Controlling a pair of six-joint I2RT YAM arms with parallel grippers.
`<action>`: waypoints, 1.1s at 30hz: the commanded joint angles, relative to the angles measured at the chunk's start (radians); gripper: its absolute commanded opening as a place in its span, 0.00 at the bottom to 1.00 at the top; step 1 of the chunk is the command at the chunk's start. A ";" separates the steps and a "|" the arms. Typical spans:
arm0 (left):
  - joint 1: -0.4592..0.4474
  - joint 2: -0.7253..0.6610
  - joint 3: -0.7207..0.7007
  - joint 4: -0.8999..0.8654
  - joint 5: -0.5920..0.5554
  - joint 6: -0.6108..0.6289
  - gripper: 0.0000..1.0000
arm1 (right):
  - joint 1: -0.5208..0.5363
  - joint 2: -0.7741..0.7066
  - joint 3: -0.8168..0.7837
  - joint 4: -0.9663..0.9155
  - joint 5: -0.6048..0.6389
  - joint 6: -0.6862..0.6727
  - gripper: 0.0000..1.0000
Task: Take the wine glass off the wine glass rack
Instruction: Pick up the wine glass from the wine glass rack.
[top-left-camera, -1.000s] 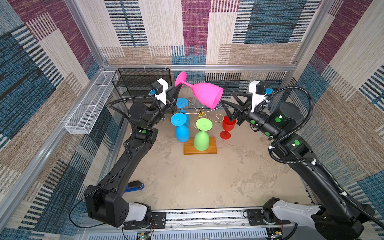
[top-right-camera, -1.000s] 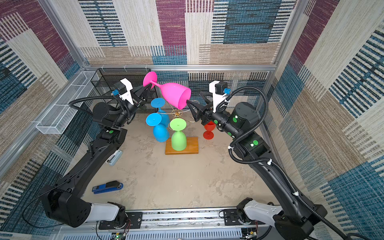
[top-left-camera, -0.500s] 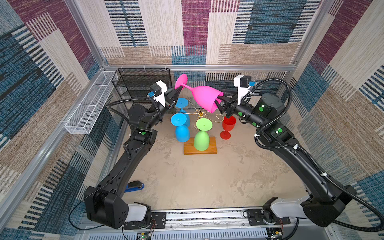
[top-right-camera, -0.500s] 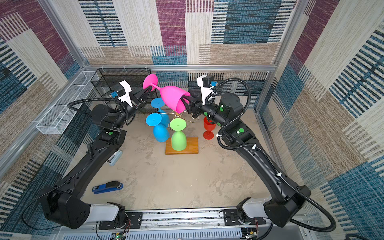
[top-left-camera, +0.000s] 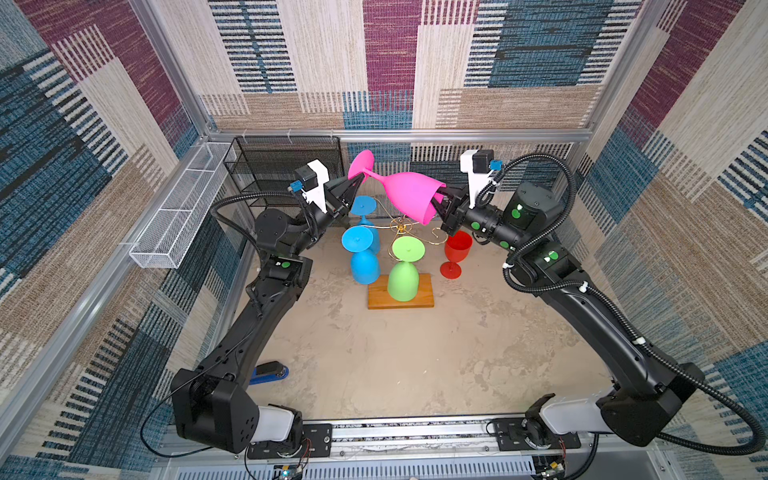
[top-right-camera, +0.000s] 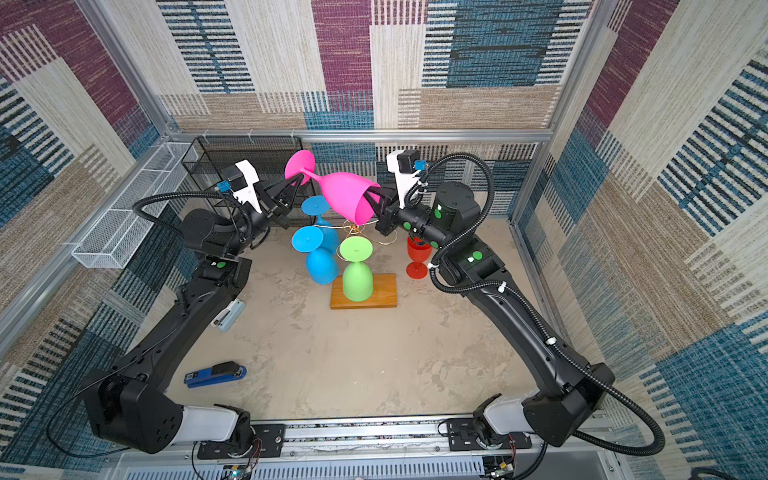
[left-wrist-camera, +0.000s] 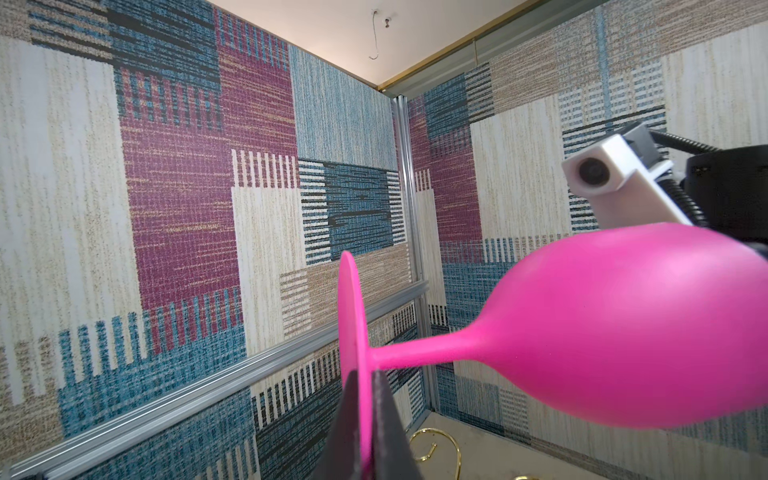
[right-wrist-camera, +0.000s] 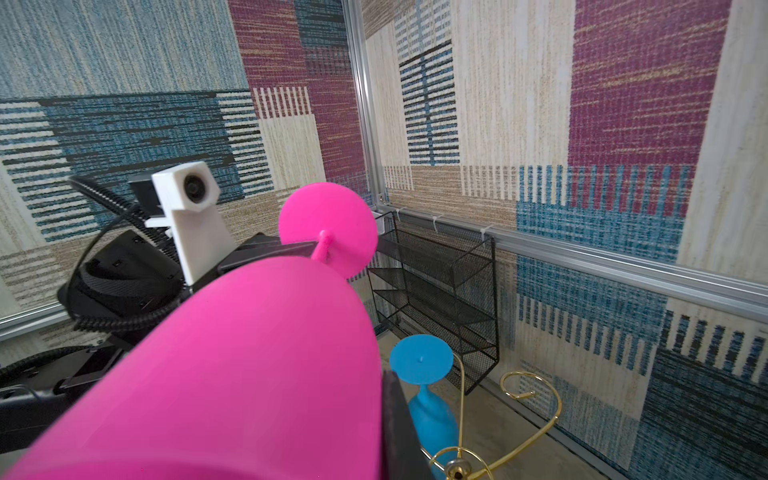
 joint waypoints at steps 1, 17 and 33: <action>0.002 -0.003 0.006 0.050 0.009 -0.039 0.00 | 0.004 0.001 0.008 0.019 -0.030 0.004 0.00; 0.003 -0.057 -0.045 0.027 -0.122 0.033 0.69 | 0.001 -0.005 0.096 -0.048 0.128 0.000 0.00; 0.029 -0.328 -0.244 -0.203 -0.553 0.224 0.74 | -0.346 0.031 0.198 -0.517 0.325 -0.013 0.00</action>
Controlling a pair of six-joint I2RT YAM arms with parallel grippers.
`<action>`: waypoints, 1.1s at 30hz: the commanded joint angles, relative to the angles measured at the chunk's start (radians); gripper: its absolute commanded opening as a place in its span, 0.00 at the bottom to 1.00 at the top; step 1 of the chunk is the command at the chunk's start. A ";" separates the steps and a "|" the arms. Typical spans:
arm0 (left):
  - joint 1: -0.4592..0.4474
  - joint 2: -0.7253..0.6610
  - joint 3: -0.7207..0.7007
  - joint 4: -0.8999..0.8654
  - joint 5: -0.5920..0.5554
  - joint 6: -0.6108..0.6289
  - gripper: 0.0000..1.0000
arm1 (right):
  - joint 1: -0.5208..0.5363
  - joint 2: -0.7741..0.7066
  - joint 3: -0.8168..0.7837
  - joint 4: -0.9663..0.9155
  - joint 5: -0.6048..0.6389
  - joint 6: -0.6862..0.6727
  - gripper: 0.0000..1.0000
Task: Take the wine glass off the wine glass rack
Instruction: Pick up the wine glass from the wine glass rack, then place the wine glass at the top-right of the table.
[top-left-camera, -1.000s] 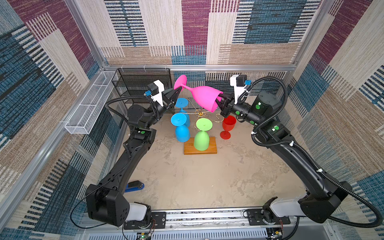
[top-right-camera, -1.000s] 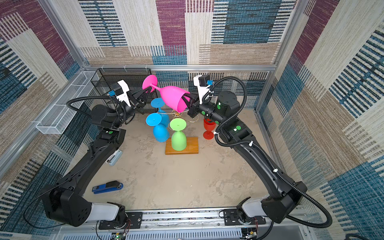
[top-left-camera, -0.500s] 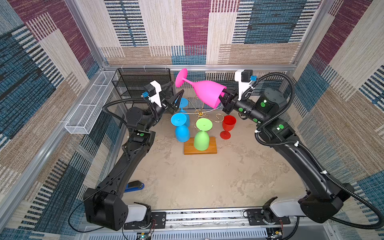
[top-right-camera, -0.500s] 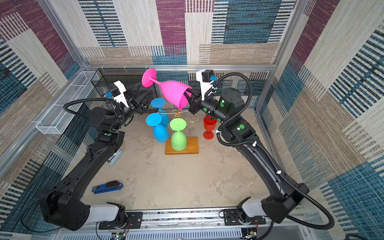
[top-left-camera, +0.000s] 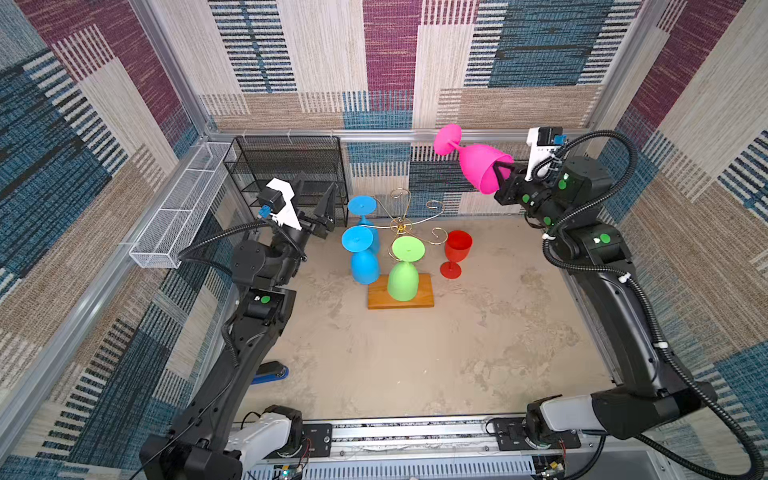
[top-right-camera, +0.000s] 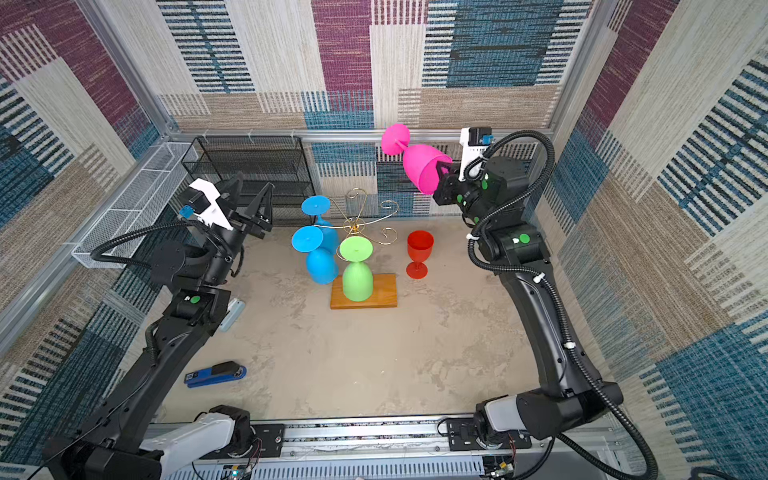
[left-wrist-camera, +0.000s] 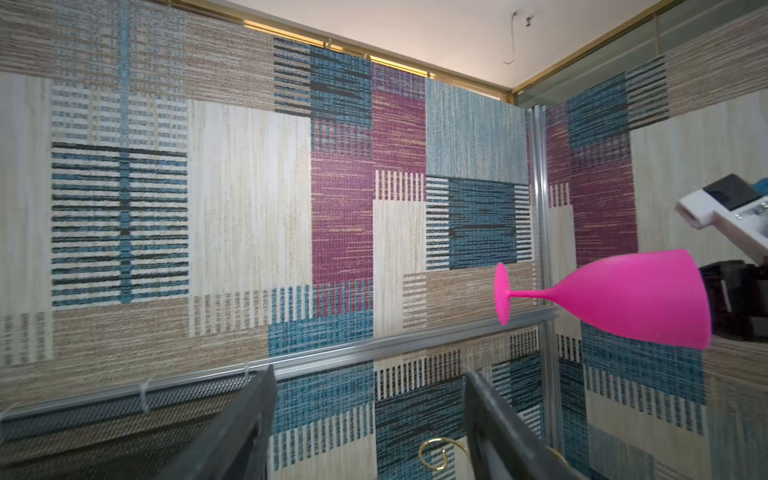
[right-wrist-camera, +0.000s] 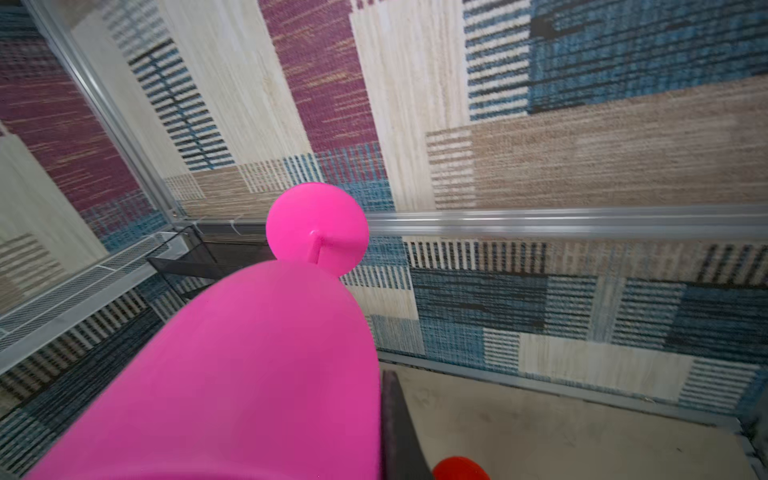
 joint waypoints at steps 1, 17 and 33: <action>0.003 -0.042 -0.044 -0.073 -0.139 0.101 0.74 | -0.027 0.025 0.013 -0.149 0.091 -0.046 0.00; 0.094 -0.152 -0.274 0.011 -0.256 0.137 0.78 | -0.113 0.284 0.170 -0.550 0.326 -0.150 0.00; 0.129 -0.173 -0.315 -0.035 -0.245 0.126 0.78 | -0.118 0.482 0.158 -0.667 0.348 -0.187 0.00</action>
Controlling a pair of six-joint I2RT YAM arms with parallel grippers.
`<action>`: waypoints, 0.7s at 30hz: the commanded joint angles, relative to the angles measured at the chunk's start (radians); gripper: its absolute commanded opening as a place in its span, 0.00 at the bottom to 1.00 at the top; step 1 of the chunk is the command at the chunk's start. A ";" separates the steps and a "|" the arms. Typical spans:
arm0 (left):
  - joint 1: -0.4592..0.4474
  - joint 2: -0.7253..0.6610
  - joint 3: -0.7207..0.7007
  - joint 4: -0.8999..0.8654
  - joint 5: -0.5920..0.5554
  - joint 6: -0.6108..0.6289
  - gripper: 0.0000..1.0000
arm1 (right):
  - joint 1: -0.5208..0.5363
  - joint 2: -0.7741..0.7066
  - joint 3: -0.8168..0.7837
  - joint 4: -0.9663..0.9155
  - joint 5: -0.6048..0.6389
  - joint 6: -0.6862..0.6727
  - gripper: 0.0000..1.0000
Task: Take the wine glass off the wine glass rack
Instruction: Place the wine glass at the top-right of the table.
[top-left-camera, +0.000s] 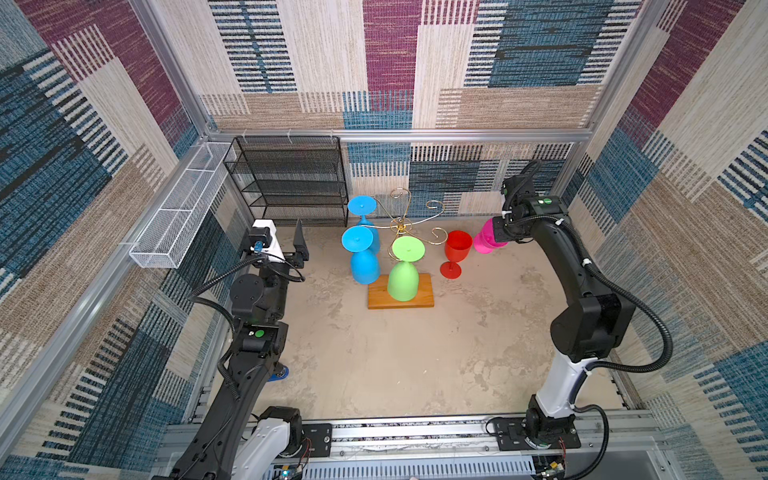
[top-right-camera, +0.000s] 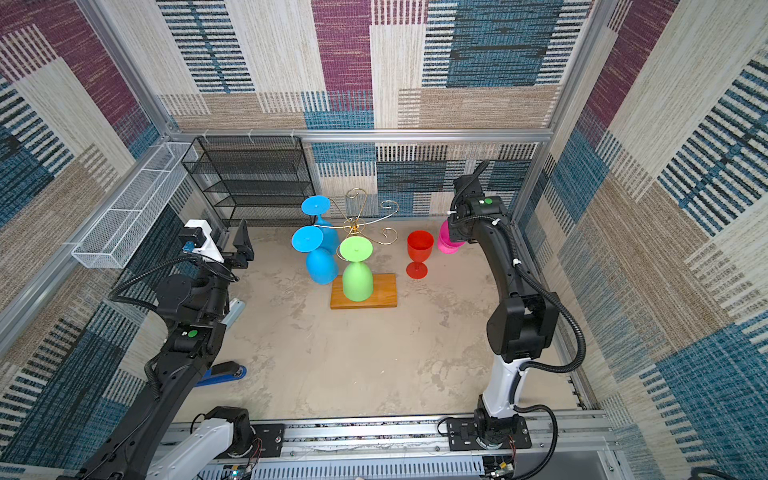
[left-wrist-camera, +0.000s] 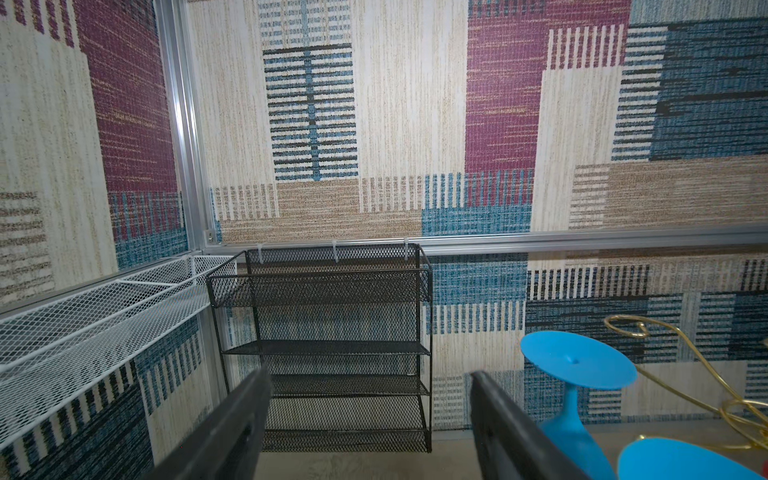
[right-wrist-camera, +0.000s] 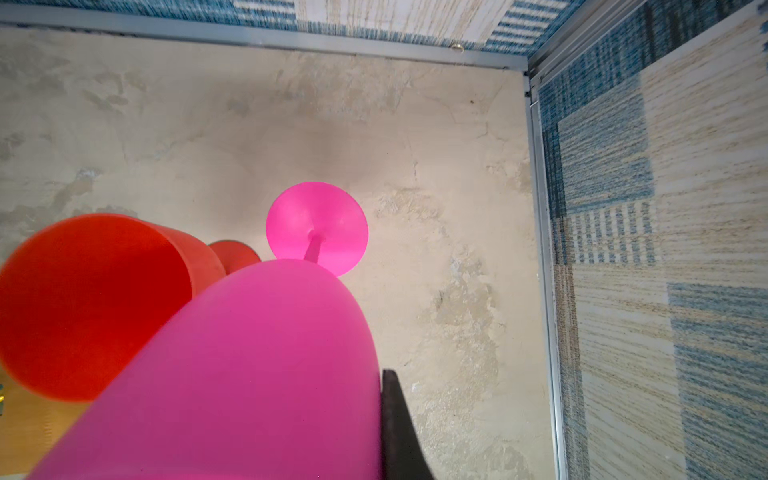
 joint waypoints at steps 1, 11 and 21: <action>0.004 0.001 -0.004 0.011 0.014 -0.002 0.78 | 0.000 0.014 -0.022 -0.016 -0.011 -0.019 0.00; 0.017 0.002 -0.008 0.010 0.022 -0.023 0.78 | 0.000 0.072 -0.066 -0.012 -0.031 -0.022 0.00; 0.028 0.008 -0.007 0.002 0.039 -0.041 0.77 | 0.000 0.108 -0.075 -0.015 -0.070 -0.022 0.01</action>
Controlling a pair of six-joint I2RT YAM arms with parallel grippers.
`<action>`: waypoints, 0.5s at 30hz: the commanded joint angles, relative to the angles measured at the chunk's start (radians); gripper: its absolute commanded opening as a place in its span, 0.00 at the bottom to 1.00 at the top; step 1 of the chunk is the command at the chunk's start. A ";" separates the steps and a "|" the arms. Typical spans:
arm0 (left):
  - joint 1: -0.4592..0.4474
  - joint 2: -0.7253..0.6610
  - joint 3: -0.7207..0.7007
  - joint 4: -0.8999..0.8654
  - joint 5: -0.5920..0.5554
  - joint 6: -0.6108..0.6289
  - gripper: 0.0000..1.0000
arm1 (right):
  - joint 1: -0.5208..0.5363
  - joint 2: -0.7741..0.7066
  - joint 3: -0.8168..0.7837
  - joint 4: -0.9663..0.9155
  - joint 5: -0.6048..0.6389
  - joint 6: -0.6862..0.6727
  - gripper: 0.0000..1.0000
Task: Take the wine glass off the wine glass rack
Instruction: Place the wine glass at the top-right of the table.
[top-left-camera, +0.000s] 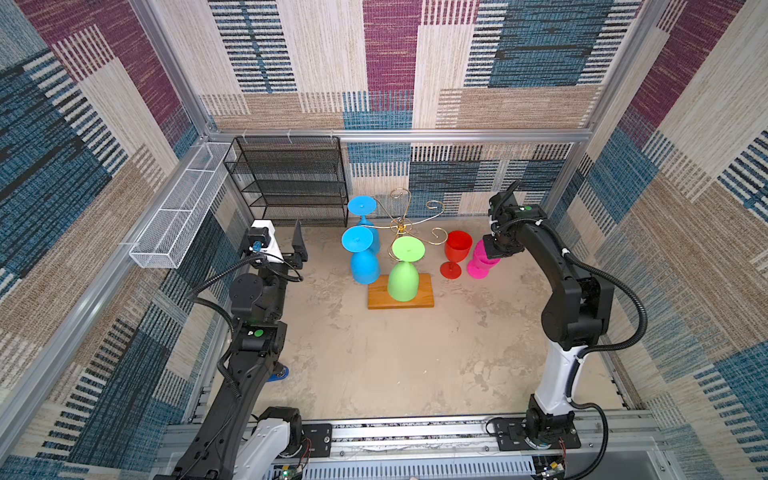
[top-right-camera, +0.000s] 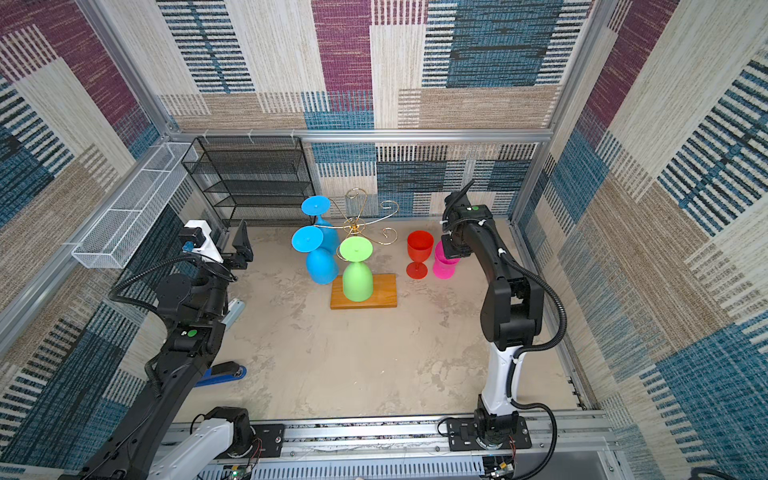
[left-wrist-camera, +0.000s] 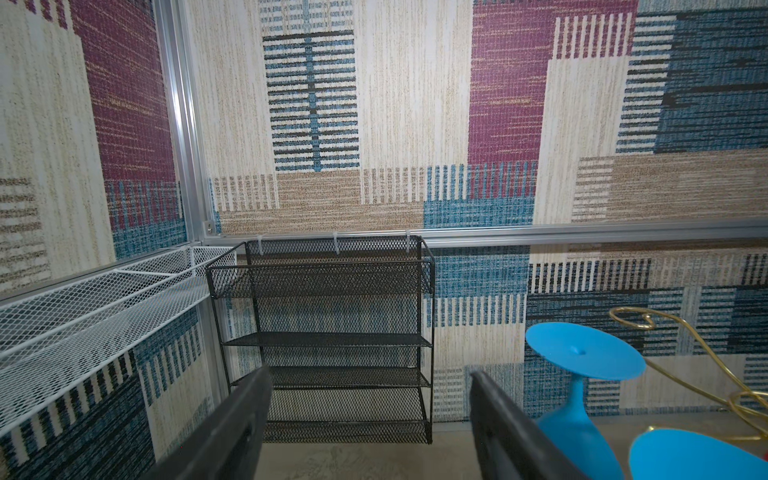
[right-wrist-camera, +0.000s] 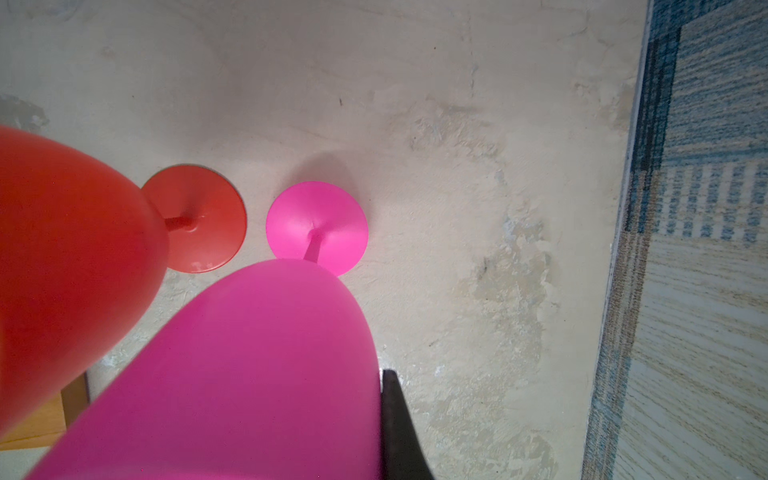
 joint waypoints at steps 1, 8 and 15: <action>0.006 0.004 0.001 0.007 0.018 -0.021 0.78 | 0.000 0.002 -0.006 0.003 -0.024 -0.003 0.01; 0.012 0.004 0.000 0.005 0.024 -0.027 0.78 | 0.000 0.003 -0.001 0.003 -0.015 0.002 0.16; 0.016 0.007 0.001 0.003 0.028 -0.039 0.78 | 0.001 -0.012 0.022 0.006 0.000 0.015 0.34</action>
